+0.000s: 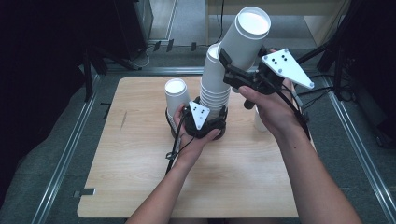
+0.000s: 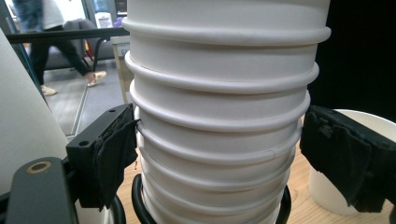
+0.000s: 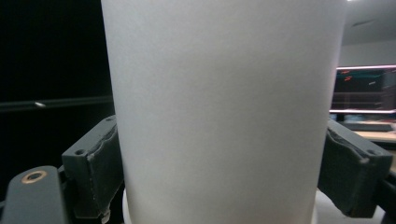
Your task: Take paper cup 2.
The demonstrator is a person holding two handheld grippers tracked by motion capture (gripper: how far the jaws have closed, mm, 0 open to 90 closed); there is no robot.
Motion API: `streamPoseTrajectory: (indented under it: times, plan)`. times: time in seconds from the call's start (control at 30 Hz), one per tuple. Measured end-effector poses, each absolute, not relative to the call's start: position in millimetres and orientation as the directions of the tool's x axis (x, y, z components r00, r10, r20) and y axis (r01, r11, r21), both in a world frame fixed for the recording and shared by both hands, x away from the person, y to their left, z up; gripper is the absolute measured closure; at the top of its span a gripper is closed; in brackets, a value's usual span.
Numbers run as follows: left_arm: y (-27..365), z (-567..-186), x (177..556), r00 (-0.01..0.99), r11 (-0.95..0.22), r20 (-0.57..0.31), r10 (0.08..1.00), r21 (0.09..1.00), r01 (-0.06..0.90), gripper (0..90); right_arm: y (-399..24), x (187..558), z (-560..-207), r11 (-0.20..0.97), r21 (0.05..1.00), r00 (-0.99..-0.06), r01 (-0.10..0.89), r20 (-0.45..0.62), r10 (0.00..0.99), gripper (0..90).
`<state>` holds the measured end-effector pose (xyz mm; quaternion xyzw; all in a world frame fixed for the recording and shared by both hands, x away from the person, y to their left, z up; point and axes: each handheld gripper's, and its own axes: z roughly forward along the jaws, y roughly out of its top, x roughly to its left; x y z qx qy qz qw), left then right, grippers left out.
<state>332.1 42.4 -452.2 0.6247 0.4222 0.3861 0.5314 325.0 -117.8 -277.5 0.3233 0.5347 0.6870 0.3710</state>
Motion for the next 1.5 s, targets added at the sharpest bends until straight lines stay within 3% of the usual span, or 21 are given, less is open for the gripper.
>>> streamPoseTrajectory:
  times: [0.5,0.83,1.5]
  plan:
    - [44,-450,325,0.352,-0.096,0.049,0.935,0.988,0.117,14.2,-152,305,-293,-0.164,0.971,-0.474,-0.176,0.062,0.879,12.7]
    - [45,-448,316,0.373,-0.091,0.038,0.927,0.988,0.127,4.4,-168,296,-311,-0.156,0.974,-0.448,-0.167,0.066,0.891,12.9]
    - [59,-450,275,0.434,-0.097,0.036,0.900,0.988,0.120,4.1,-190,283,-370,-0.117,0.988,-0.405,-0.102,0.066,0.912,13.1]
